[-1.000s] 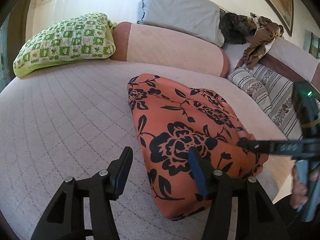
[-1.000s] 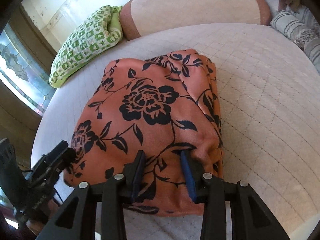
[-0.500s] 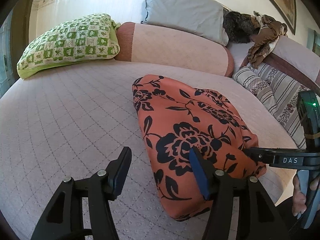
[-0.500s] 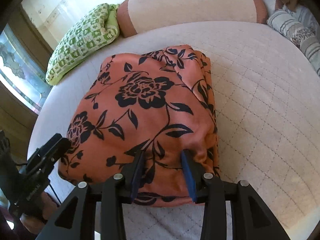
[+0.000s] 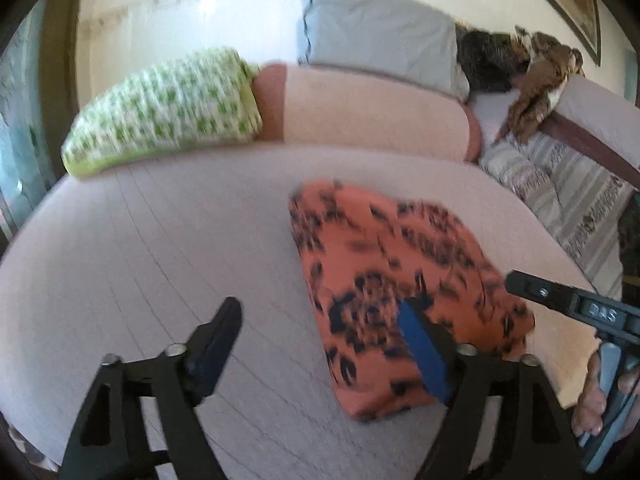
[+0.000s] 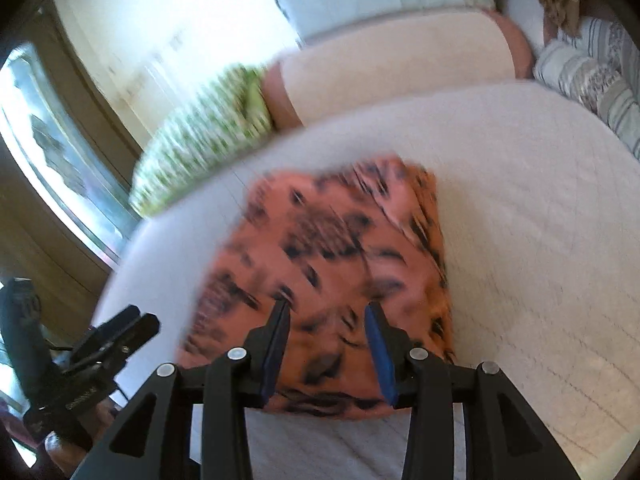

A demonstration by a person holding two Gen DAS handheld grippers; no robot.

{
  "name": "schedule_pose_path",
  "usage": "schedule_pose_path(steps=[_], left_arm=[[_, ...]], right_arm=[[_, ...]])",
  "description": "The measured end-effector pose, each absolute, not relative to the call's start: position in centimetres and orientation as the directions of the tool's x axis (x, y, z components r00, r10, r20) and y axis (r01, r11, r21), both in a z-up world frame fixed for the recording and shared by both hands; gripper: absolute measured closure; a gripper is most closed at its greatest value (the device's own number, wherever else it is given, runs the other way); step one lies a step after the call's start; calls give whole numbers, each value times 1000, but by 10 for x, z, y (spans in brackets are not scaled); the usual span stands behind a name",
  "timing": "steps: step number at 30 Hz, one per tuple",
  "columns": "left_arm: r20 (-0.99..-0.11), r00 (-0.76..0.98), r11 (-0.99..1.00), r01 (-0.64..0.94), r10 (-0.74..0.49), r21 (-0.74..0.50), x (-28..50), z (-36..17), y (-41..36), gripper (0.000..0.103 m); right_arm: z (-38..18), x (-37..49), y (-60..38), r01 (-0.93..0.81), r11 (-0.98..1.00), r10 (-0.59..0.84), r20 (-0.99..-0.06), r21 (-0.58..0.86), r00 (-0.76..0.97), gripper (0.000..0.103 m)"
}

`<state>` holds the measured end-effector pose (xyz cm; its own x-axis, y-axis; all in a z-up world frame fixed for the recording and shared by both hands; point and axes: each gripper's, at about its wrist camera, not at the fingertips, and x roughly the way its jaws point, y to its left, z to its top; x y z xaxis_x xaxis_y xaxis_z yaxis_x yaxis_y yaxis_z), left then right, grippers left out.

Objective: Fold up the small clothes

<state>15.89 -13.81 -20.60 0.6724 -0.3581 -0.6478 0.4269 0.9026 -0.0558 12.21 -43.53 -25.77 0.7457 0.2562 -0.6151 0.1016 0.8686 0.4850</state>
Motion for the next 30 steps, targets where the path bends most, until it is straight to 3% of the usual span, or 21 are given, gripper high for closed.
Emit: schedule_pose_path(steps=[5,11,13,15,19,24,26,30], left_arm=[[-667,692,920,390,-277,23,200,-207,-169,19],[-783,598,894,427,-170,132,229,-276,-202,18],[-756,614,907,415,-227,65,227,-281,-193,18],[-779,582,908,417,-234,39,232,-276,-189,18],[-738,638,895,434,-220,108,217,-267,-185,18],[-677,718,872,426,-162,242,184,-245,-183,18],[-671,721,864,439,-174,248,167,-243,-181,11],[-720,673,859,459,-169,227,157,-263,-180,9]], right_arm=[[-252,139,-443,116,837,257,-571,536,780,60],[-278,184,-455,209,806,269,-658,554,703,60],[-307,204,-455,267,785,313,-731,558,606,59],[-308,207,-457,270,782,312,-728,562,611,57],[-298,197,-456,233,788,315,-699,570,642,56],[-276,161,-448,174,842,252,-659,510,709,56],[-268,146,-441,166,873,205,-653,459,729,56],[-295,147,-415,162,927,177,-777,337,604,54]])
